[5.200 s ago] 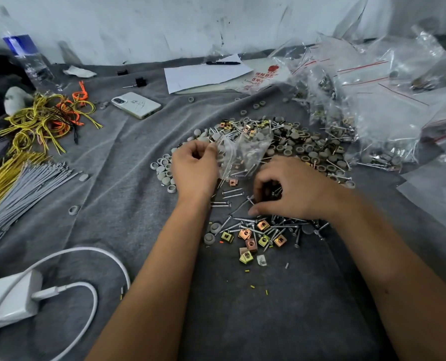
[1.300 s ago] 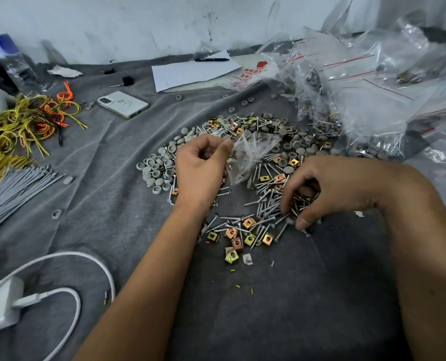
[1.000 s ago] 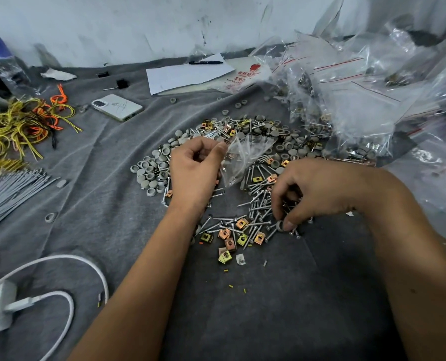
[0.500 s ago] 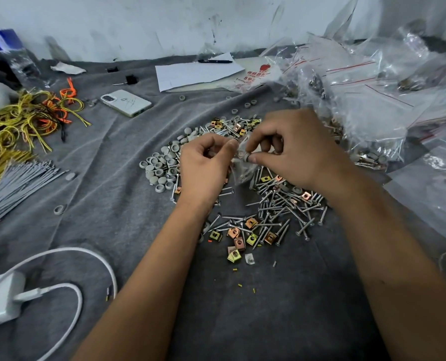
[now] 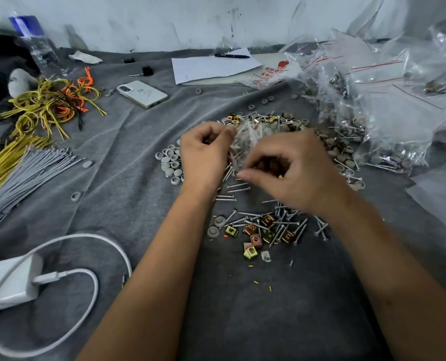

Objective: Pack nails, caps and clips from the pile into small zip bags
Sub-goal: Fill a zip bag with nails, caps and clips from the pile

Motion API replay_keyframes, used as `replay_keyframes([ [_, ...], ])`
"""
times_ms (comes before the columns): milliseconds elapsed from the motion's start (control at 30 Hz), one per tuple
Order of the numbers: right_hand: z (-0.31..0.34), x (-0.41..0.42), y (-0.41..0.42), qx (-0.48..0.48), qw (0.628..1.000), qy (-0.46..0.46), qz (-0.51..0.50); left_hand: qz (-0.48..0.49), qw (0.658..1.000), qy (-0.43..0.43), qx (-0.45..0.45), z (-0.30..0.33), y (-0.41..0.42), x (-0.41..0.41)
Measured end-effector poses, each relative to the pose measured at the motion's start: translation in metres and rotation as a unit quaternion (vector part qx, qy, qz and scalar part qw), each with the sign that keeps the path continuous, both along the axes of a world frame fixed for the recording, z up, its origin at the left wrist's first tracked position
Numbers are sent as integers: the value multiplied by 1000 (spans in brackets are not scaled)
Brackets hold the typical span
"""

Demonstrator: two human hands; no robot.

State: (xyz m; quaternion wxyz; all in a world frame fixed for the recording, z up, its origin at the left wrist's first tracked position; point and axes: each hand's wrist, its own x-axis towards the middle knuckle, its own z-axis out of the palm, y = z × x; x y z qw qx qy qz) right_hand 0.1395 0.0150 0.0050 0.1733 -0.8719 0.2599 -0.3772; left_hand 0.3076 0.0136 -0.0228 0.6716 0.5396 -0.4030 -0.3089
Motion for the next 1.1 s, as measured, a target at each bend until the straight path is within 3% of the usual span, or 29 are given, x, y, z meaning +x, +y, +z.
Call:
replay_keyframes([
  [200,-15,34,20,50,971,199,120,35,999,15,15,3,-1,13],
  [333,-17,39,23,63,960,213,171,30,999,22,14,2,0,11],
  [667,-21,2,-12,84,972,218,33,28,999,44,-6,-3,-4,10],
  [767,-21,-7,-17,102,980,171,11,27,999,37,-9,-5,-4,9],
  [967,-10,-17,-16,102,991,-90,-14,1,1000,-4,-30,-6,-2,-1],
  [1100,-6,-16,-12,28,988,-147,-33,-31,997,-54,-48,-5,2,-11],
])
